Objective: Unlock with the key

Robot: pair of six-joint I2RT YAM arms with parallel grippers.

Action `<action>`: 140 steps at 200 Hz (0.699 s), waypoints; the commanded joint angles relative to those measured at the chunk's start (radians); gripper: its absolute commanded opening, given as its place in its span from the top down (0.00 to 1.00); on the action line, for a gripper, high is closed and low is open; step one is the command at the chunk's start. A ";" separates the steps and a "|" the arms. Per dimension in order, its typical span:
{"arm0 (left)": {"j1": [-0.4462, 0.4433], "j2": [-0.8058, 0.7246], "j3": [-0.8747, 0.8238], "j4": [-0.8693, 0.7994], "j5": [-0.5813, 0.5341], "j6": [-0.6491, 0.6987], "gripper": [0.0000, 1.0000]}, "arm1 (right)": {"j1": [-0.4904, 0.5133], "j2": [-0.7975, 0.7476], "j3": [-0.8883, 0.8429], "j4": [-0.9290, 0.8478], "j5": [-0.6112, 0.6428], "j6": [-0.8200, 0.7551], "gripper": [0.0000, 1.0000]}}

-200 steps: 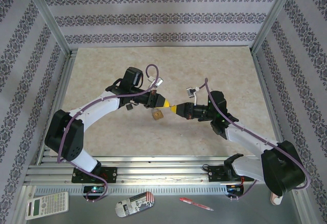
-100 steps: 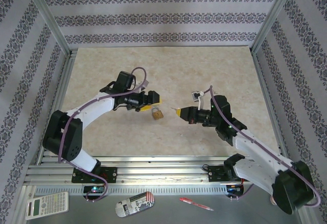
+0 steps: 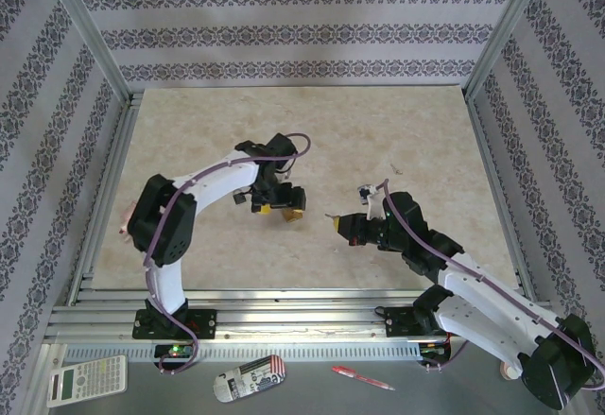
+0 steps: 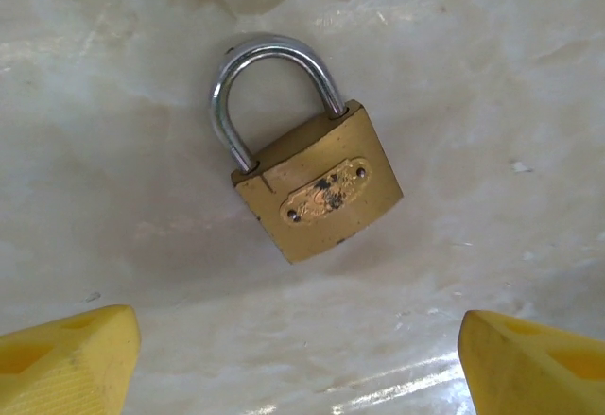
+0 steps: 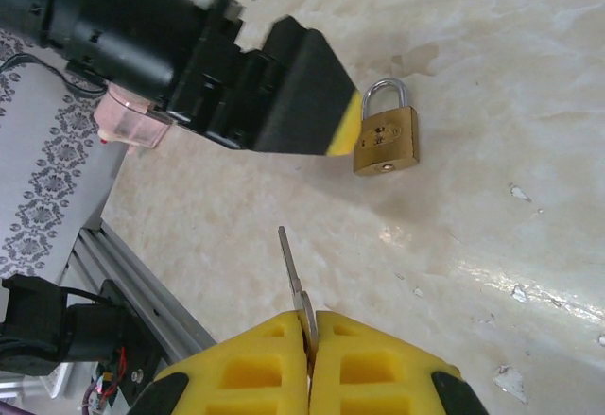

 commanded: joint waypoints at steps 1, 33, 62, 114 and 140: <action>-0.017 0.063 0.053 -0.108 -0.044 -0.003 0.14 | 0.016 -0.033 -0.029 -0.006 0.036 -0.024 1.00; -0.032 0.145 0.121 -0.109 -0.033 -0.046 0.15 | 0.026 -0.081 -0.074 0.024 0.025 -0.004 1.00; -0.032 0.197 0.154 -0.098 -0.033 -0.091 0.16 | 0.027 -0.122 -0.114 0.054 0.012 0.005 1.00; -0.039 0.278 0.252 -0.119 -0.042 -0.144 0.18 | 0.028 -0.142 -0.163 0.086 -0.017 -0.001 1.00; -0.041 0.315 0.286 -0.136 -0.059 -0.158 0.22 | 0.029 -0.146 -0.174 0.091 -0.023 -0.016 1.00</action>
